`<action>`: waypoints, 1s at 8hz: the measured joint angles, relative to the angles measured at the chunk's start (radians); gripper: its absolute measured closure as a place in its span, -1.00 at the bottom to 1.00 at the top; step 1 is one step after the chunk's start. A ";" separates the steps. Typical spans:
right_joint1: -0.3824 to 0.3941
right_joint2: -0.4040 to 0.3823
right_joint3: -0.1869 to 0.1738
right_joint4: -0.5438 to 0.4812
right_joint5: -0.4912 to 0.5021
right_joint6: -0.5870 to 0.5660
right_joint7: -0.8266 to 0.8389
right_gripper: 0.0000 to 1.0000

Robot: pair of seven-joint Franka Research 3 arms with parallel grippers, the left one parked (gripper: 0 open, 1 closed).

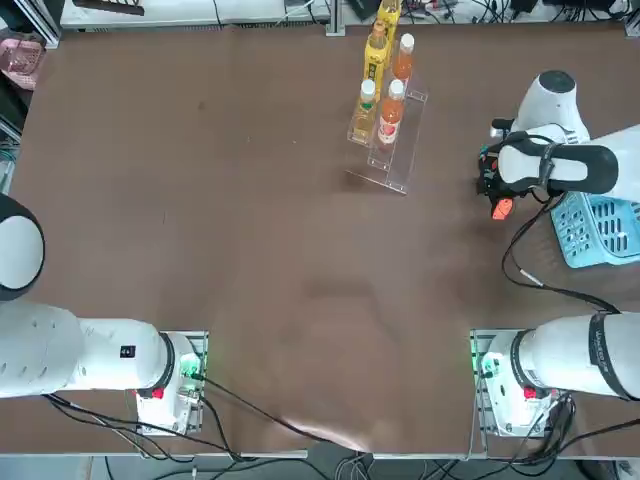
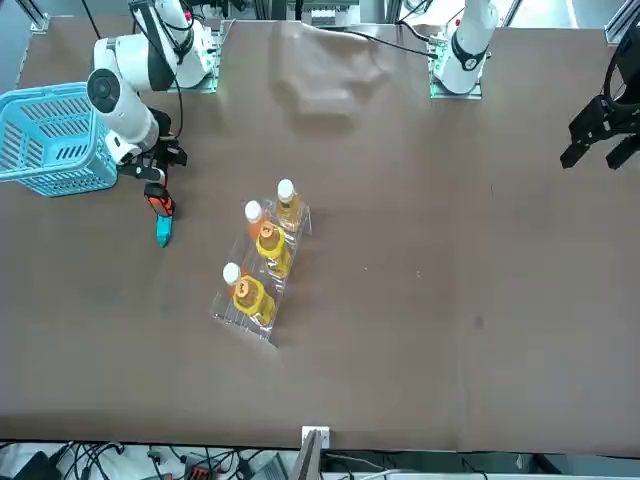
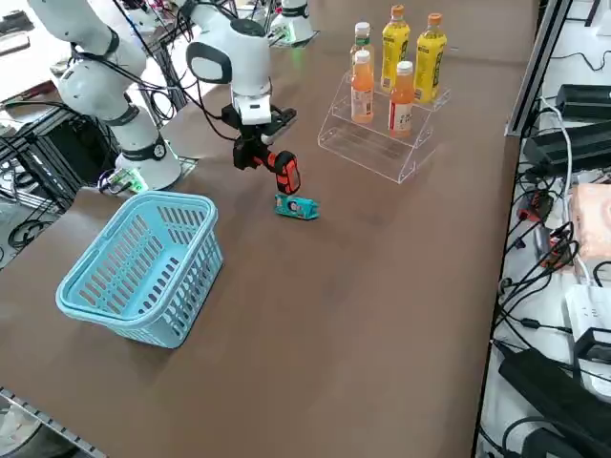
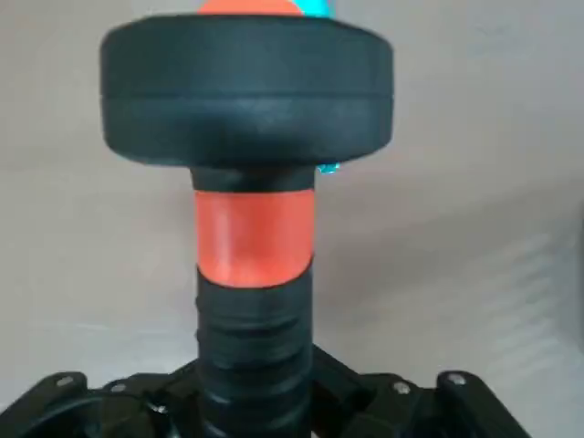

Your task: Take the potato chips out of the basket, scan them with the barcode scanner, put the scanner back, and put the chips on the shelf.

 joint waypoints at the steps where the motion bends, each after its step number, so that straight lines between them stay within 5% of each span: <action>1: 0.000 0.000 0.000 0.000 0.000 0.000 0.000 0.68; 5: -0.001 0.000 0.000 0.014 0.000 0.000 0.000 0.68; 8: -0.016 0.019 -0.006 0.135 -0.010 -0.067 -0.003 0.68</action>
